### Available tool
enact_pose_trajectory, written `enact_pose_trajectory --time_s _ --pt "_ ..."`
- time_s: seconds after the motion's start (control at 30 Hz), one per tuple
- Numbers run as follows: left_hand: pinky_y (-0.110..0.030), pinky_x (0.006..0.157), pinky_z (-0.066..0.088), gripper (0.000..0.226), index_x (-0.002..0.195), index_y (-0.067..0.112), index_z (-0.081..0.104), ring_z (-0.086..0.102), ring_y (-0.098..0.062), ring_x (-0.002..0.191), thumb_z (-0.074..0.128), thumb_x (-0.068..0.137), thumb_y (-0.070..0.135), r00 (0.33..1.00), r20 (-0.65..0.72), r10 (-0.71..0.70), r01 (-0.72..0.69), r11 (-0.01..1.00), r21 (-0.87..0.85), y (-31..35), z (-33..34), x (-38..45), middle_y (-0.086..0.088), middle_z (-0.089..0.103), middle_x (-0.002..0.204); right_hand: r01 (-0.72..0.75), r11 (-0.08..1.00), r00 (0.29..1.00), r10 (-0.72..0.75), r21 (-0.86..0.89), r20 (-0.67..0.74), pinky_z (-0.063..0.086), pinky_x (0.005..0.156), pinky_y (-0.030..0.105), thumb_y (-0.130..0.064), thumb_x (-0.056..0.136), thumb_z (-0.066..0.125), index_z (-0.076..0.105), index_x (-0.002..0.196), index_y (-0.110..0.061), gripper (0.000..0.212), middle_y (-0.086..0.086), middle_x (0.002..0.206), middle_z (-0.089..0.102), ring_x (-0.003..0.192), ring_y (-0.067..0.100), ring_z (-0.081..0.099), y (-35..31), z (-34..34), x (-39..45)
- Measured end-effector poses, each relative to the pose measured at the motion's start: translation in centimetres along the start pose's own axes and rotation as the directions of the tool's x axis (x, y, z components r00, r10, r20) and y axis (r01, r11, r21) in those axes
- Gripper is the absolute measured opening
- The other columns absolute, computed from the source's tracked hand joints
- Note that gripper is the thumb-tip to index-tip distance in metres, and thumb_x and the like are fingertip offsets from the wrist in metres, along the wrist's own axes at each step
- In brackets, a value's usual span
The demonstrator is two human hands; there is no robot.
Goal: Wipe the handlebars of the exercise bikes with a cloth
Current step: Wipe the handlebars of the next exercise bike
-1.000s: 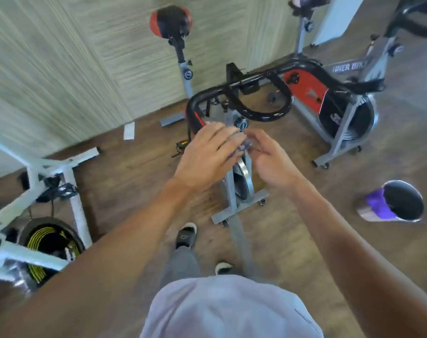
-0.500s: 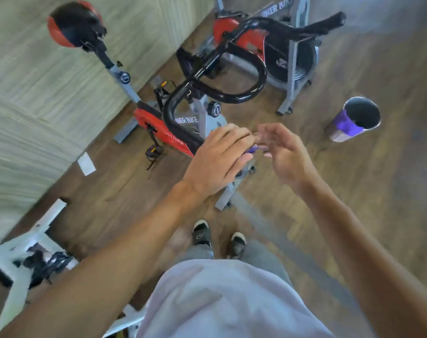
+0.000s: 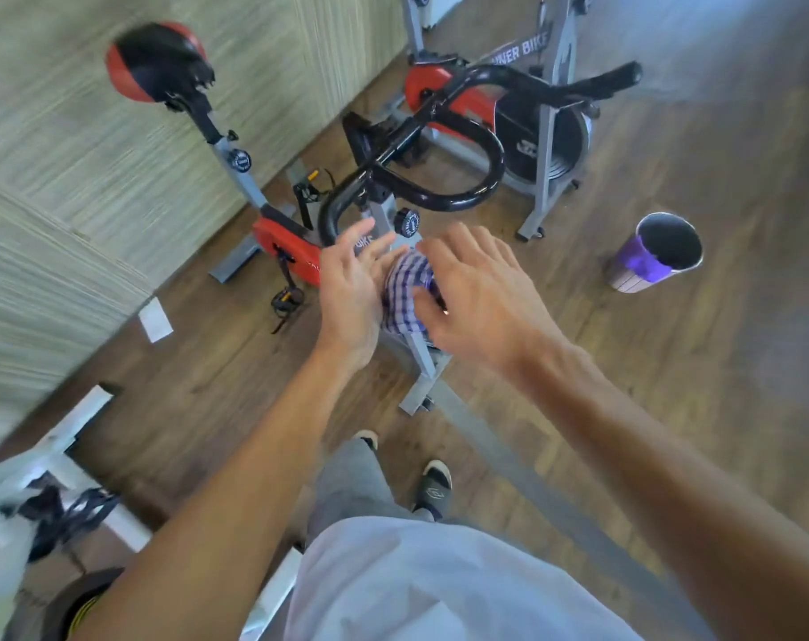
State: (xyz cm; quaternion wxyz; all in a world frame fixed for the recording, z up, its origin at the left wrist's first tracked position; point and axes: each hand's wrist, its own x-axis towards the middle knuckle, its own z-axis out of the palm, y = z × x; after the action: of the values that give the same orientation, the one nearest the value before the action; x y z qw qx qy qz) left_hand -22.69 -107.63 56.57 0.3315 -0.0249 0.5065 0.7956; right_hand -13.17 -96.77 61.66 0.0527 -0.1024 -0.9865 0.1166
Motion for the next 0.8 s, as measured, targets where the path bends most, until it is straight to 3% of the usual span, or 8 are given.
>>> enact_pose_trajectory --time_s 0.2,0.3,0.37,0.43,0.5,0.63,0.73,0.8 --pt "-0.049 0.114 0.041 0.058 0.144 0.01 0.045 0.058 -0.037 0.128 0.03 0.102 0.047 0.982 0.096 -0.161 0.178 0.961 -0.212 2.0 -3.0 2.1 -0.029 0.056 0.137 -0.015 0.933 0.994 0.053 -0.361 0.095 0.047 0.094 0.04 -0.046 0.083 0.068 0.069 0.111 -0.005 0.049 0.012 0.102 0.066 0.097 0.03 0.062 -3.5 3.0 2.8" --pt "-0.044 0.11 0.047 0.035 0.125 0.006 0.059 0.065 -0.022 0.117 0.046 0.097 0.022 0.997 -0.013 0.071 -0.066 0.971 0.229 2.5 -3.7 3.2 -0.009 0.067 0.122 -0.023 0.916 0.985 0.088 -0.401 0.146 0.045 0.098 0.039 -0.03 0.091 0.062 0.06 0.121 -0.009 0.037 0.012 0.112 0.059 0.103 0.03 0.057 -4.2 3.2 2.9" --pt "-0.039 0.112 0.042 0.034 0.12 0.01 0.063 0.06 -0.017 0.119 0.045 0.092 0.003 0.901 0.273 0.337 -0.419 0.511 0.751 2.0 -5.5 4.8 0.001 0.065 0.122 -0.037 0.874 0.975 0.138 -0.485 0.175 0.042 0.101 0.04 -0.026 0.095 0.055 0.058 0.122 -0.011 0.032 0.013 0.115 0.055 0.105 0.03 0.054 -5.1 3.1 3.5" --pt "-0.039 0.117 0.03 0.04 0.122 0.013 0.064 0.054 -0.022 0.129 0.045 0.09 -0.001 0.807 0.55 0.215 -0.566 0.018 0.824 1.3 -7.2 6.6 -0.001 0.064 0.128 -0.054 0.816 0.952 0.216 -0.575 0.217 0.037 0.103 0.044 -0.03 0.098 0.049 0.055 0.123 -0.008 0.034 0.015 0.116 0.056 0.107 0.032 0.053 -6.5 3.6 4.4" --pt "-0.038 0.122 0.015 0.035 0.122 0.012 0.064 0.047 -0.022 0.136 0.045 0.094 0.004 0.787 0.604 0.129 -0.587 -0.148 0.796 1.0 -8.1 7.1 -0.002 0.064 0.13 -0.072 0.766 0.919 0.299 -0.639 0.256 0.033 0.107 0.05 -0.036 0.099 0.04 0.051 0.125 -0.004 0.042 0.019 0.119 0.057 0.112 0.035 0.053 -7.5 4.5 5.3" --pt "-0.033 0.123 0.007 0.034 0.124 0.008 0.065 0.05 -0.024 0.134 0.044 0.098 0.006 0.749 0.645 0.153 -0.635 -0.114 0.764 1.2 -8.5 7.3 -0.007 0.066 0.129 -0.039 0.674 0.91 0.329 -0.738 0.252 0.034 0.106 0.051 -0.036 0.107 0.029 0.047 0.129 -0.001 0.045 0.021 0.123 0.056 0.115 0.037 0.054 -7.1 5.6 6.0" --pt "-0.035 0.122 0.011 0.032 0.119 0.008 0.067 0.055 -0.024 0.126 0.046 0.095 0.003 0.759 0.627 0.175 -0.624 -0.078 0.777 1.4 -8.0 7.2 -0.006 0.067 0.124 0.019 0.773 0.95 0.185 -0.634 0.253 0.041 0.099 0.047 -0.019 0.106 0.039 0.048 0.128 -0.006 0.028 0.019 0.12 0.057 0.108 0.036 0.058 -5.7 5.0 4.9" --pt "-0.038 0.123 0.014 0.029 0.115 0.008 0.067 0.058 -0.022 0.12 0.045 0.098 0.006 0.785 0.587 0.197 -0.592 -0.04 0.805 1.2 -7.2 6.7 -0.004 0.069 0.118 0.015 0.864 0.997 0.028 -0.503 0.078 0.048 0.087 0.043 -0.022 0.103 0.052 0.054 0.12 -0.009 0.022 0.013 0.108 0.059 0.094 0.033 0.06 -4.1 4.3 3.3"
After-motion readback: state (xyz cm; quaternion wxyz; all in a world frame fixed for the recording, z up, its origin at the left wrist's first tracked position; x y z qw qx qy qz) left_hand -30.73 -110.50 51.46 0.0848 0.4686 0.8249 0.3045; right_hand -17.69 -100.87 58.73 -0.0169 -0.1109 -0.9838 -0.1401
